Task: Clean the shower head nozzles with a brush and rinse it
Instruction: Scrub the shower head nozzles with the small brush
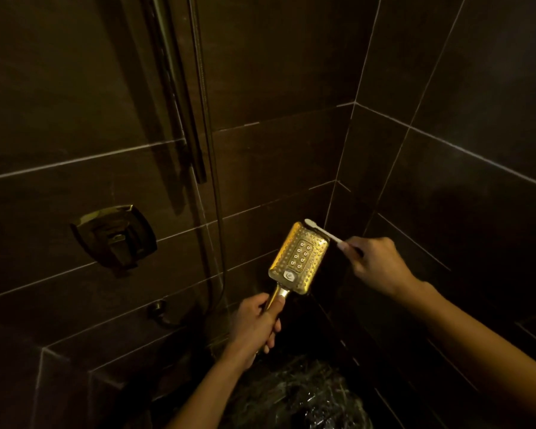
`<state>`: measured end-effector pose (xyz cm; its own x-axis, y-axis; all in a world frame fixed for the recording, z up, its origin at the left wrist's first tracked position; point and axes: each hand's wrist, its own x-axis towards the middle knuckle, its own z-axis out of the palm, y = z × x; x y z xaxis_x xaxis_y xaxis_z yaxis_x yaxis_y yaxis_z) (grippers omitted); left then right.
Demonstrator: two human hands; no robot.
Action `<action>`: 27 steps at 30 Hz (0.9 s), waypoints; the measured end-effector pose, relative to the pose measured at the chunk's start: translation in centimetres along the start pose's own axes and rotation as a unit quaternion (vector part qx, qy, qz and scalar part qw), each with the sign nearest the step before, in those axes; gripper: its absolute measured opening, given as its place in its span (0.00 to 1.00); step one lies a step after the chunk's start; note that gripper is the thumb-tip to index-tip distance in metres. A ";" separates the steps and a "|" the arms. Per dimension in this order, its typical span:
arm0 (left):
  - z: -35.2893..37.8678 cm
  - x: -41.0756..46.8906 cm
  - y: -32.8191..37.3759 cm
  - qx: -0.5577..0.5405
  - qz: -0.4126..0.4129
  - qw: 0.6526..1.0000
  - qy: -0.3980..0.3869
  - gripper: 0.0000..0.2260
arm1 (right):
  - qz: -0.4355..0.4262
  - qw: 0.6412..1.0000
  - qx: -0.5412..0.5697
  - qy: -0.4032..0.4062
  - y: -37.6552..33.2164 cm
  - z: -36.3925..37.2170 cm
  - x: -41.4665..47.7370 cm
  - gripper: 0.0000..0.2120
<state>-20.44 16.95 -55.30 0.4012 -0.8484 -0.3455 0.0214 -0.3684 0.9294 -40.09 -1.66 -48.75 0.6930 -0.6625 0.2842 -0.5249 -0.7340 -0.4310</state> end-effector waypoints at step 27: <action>0.3 0.1 0.4 -0.006 0.003 1.000 -0.005 0.14 | -0.021 0.995 0.009 -0.093 0.2 -0.9 -1.4 0.09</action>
<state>-20.70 16.61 -55.04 0.3920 -0.8547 -0.3403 0.0295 -0.3580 0.9332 -41.62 -1.02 -48.43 0.7943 -0.5915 0.1390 -0.4864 -0.7561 -0.4379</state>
